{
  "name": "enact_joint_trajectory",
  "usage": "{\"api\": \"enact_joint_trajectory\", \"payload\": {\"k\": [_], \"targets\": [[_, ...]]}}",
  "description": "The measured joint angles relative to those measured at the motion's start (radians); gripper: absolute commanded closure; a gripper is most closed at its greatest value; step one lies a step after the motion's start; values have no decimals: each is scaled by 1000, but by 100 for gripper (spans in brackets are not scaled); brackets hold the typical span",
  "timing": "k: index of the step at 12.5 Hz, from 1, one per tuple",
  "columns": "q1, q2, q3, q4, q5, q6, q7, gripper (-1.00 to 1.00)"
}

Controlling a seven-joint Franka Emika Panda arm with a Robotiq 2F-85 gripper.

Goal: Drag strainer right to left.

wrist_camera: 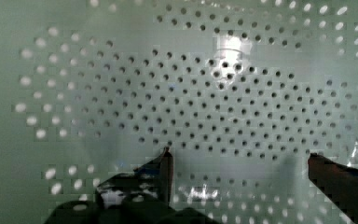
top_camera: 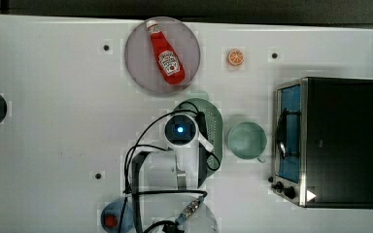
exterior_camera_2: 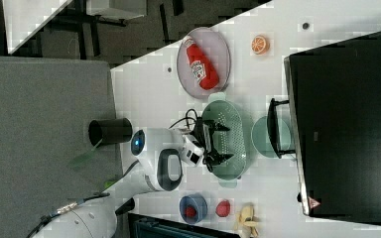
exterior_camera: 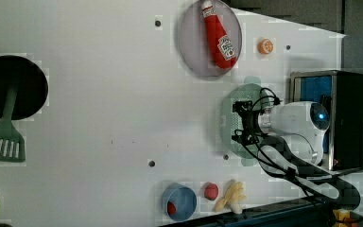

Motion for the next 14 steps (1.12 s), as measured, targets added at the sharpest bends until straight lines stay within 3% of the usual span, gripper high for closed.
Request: {"api": "enact_joint_trajectory", "payload": {"k": [5, 11, 14], "targets": [[51, -4, -2, 2, 48, 34, 75, -100], [102, 1, 29, 0, 11, 20, 212, -100], [174, 21, 32, 43, 37, 21, 253, -100]]}}
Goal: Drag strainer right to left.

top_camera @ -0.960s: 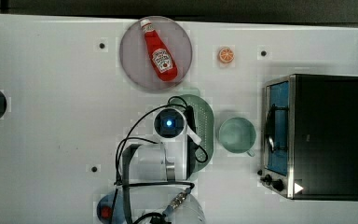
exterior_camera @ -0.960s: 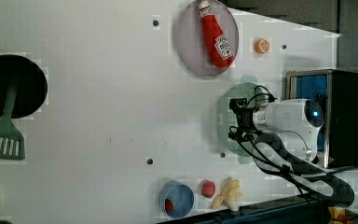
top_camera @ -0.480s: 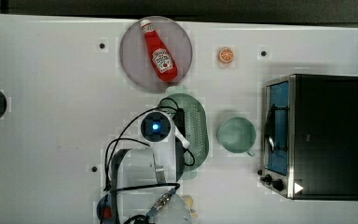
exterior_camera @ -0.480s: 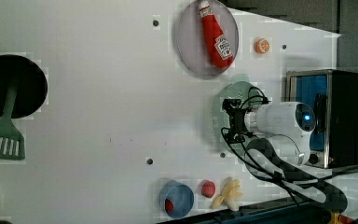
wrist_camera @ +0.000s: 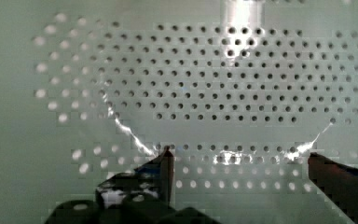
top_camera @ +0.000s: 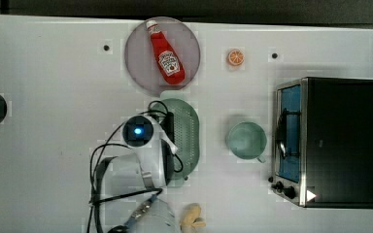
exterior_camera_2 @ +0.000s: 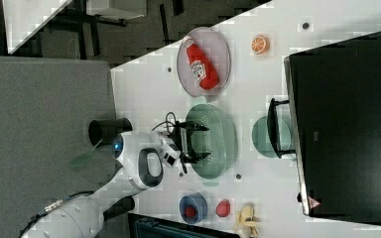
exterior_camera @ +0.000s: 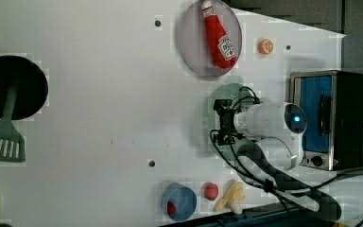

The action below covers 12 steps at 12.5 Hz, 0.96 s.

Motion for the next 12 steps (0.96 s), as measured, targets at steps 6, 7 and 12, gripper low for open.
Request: {"api": "enact_joint_trajectory", "payload": {"k": [6, 7, 12], "targets": [[112, 36, 46, 57, 93, 15, 38, -100], [140, 49, 37, 74, 112, 1, 42, -100], [204, 73, 42, 160, 136, -48, 107, -100]]}}
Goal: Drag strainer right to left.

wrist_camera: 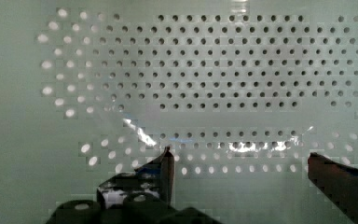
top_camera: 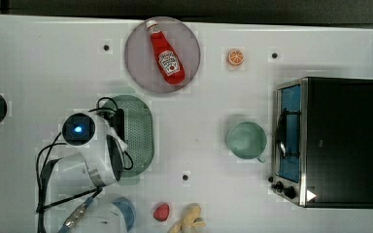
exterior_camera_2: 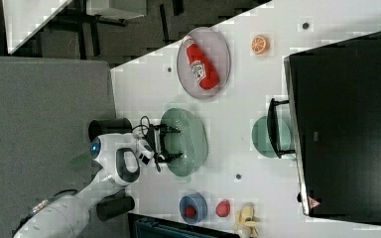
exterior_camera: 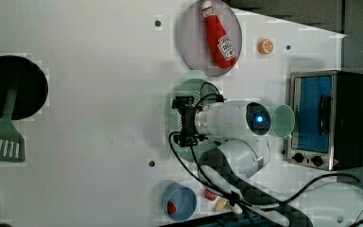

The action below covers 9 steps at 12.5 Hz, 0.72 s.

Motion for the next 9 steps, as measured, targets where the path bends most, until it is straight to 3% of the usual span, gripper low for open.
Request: {"api": "enact_joint_trajectory", "payload": {"k": [4, 9], "targets": [[58, 39, 1, 57, -42, -20, 51, -100], [117, 117, 3, 168, 10, -21, 133, -100]]}}
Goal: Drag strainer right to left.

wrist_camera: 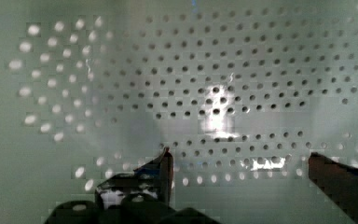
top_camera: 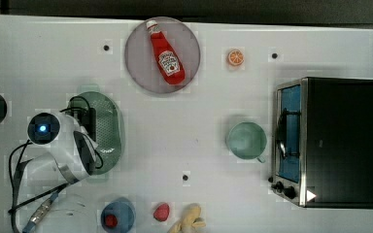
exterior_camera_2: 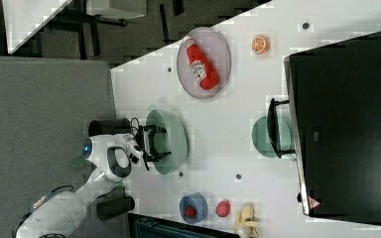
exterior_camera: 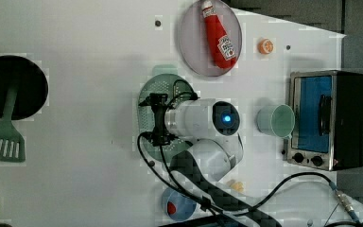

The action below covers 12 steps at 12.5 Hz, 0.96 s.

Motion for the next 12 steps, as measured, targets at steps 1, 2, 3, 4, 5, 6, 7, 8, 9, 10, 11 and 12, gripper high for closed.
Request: {"api": "enact_joint_trajectory", "payload": {"k": [1, 2, 3, 4, 5, 6, 7, 8, 9, 10, 11, 12], "targets": [[9, 7, 3, 16, -12, -14, 21, -100], [30, 14, -11, 35, -38, -34, 32, -100], [35, 21, -6, 49, -31, -35, 36, -100], [38, 21, 1, 52, -6, -33, 38, -100], [45, 22, 0, 53, 4, -32, 38, -100], [56, 25, -2, 64, -6, -39, 41, -100], [63, 30, -2, 74, -21, -53, 46, -100], [64, 34, 6, 79, -18, -56, 46, -100], [69, 37, 11, 90, -24, -52, 48, -100], [71, 36, 17, 96, -41, -41, 53, -100], [83, 37, 15, 108, -45, -39, 65, -100], [93, 37, 9, 121, -45, -41, 74, -100]]}}
